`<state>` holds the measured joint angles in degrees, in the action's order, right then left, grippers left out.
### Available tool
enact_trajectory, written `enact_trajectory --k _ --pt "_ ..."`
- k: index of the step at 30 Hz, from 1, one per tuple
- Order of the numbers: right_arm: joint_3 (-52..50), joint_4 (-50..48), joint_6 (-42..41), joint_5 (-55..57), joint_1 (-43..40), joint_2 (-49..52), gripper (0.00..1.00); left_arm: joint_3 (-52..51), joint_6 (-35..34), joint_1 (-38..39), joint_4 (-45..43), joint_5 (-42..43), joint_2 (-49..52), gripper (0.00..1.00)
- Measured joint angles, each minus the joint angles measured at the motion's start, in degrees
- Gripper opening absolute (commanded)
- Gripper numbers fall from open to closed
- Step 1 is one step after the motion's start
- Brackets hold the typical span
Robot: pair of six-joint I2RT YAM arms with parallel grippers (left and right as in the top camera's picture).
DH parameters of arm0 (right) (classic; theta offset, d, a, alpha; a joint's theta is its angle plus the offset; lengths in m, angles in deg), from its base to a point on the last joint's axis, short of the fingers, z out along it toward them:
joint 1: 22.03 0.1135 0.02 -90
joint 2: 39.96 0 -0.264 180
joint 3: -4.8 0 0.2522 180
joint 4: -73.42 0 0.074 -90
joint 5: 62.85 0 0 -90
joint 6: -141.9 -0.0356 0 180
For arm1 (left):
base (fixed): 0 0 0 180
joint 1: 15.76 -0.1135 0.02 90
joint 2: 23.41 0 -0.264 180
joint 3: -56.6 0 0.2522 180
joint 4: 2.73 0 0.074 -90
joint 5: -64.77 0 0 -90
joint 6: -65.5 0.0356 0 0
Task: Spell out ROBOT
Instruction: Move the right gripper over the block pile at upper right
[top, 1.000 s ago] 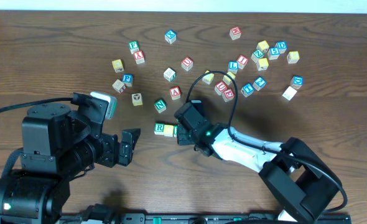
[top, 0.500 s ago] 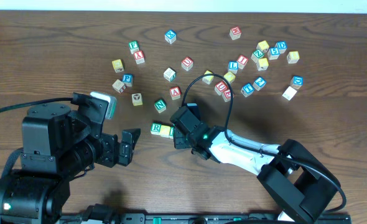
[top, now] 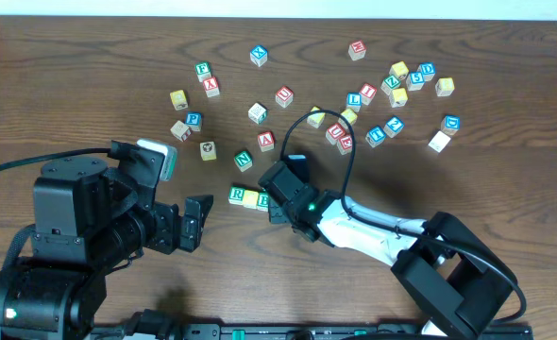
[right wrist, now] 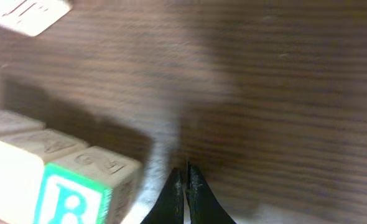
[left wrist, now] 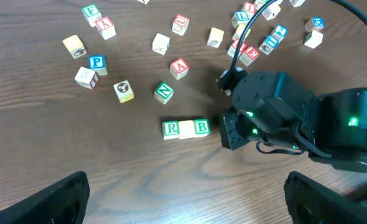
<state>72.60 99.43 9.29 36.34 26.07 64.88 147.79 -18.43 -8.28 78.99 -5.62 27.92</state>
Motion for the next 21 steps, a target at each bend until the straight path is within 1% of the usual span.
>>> enact_trajectory --k 6,8,12,16,17,18,19,21 --pt "0.3 2.1 -0.4 3.5 -4.1 0.0 0.01 0.0 0.0 0.0 0.0 0.0 0.0 0.98" --pt "1.1 4.6 -0.3 4.7 -6.3 0.0 0.01 0.0 0.0 0.0 0.0 0.0 0.0 0.98" --pt "4.3 14.0 1.1 7.6 -9.6 0.1 0.01 0.0 0.0 0.0 0.0 0.0 0.0 0.98" --pt "11.5 20.9 3.6 10.1 -11.6 0.5 0.01 0.0 0.0 0.0 0.0 0.0 0.0 0.98" --pt "13.6 22.4 4.3 10.5 -12.0 0.5 0.02 0.0 0.0 0.0 0.0 0.0 0.0 0.98" --pt "15.7 23.5 4.9 10.7 -12.0 0.5 0.08 0.0 0.0 0.0 0.0 0.0 0.0 0.98" --pt "18.4 25.0 5.7 10.9 -12.3 0.5 0.11 0.0 0.0 0.0 0.0 0.0 0.0 0.98" --pt "22.4 27.2 6.7 11.1 -12.8 0.5 0.14 0.0 0.0 0.0 0.0 0.0 0.0 0.98"
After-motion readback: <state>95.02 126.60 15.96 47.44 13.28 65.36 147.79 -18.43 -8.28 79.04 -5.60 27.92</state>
